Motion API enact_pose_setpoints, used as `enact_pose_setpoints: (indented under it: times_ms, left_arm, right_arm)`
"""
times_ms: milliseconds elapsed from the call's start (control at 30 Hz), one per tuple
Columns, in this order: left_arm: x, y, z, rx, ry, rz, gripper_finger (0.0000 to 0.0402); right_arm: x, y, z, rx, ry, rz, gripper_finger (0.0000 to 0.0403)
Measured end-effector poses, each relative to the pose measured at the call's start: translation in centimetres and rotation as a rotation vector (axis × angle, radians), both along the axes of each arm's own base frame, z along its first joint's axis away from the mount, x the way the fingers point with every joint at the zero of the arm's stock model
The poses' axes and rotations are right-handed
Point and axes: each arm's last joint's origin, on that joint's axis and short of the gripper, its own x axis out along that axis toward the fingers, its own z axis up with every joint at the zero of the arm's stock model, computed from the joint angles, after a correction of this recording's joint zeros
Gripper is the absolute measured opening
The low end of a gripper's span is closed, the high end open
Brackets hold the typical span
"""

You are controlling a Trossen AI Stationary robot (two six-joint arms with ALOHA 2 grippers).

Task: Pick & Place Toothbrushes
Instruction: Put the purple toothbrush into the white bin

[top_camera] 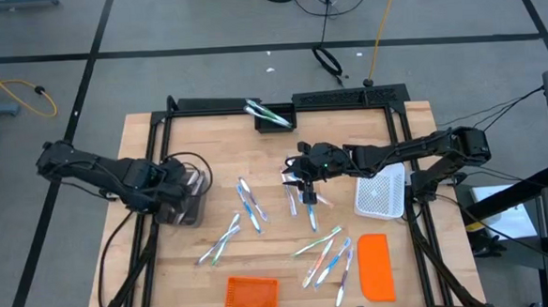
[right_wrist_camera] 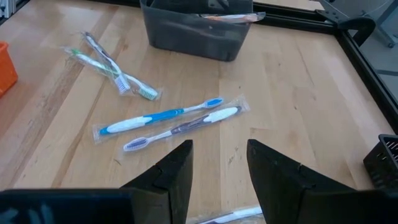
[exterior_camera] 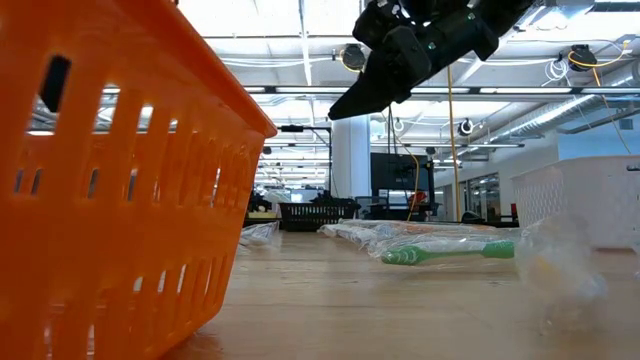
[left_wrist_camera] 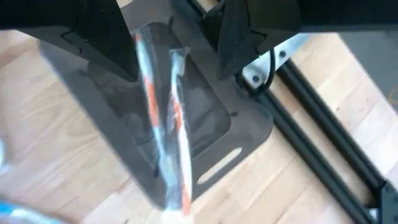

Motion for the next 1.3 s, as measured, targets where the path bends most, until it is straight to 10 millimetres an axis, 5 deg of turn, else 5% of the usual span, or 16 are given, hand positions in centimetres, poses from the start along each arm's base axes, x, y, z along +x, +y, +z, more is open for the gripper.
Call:
enact_pose_setpoints:
  times_ms: [200,467,867,1300]
  left_arm:
    - [1.3,-0.2,1.2,-0.029,-0.128,-0.095,0.0212]
    - [5.6,-2.5,1.5,-0.199,-0.413,-0.333,0.0212]
    - [10.0,-4.6,-4.0,-0.274,-0.132,-0.318,0.0211]
    - [13.0,-5.8,-8.1,-0.359,-0.043,-0.322,0.0211]
  right_arm:
    - [0.0,0.0,0.0,0.0,0.0,0.0,0.0142]
    - [0.0,0.0,0.0,0.0,0.0,0.0,0.0142]
    - [-0.1,0.0,-0.2,0.008,0.027,-0.003,0.0142]
    - [-0.8,1.6,-1.2,0.048,0.155,0.026,0.0142]
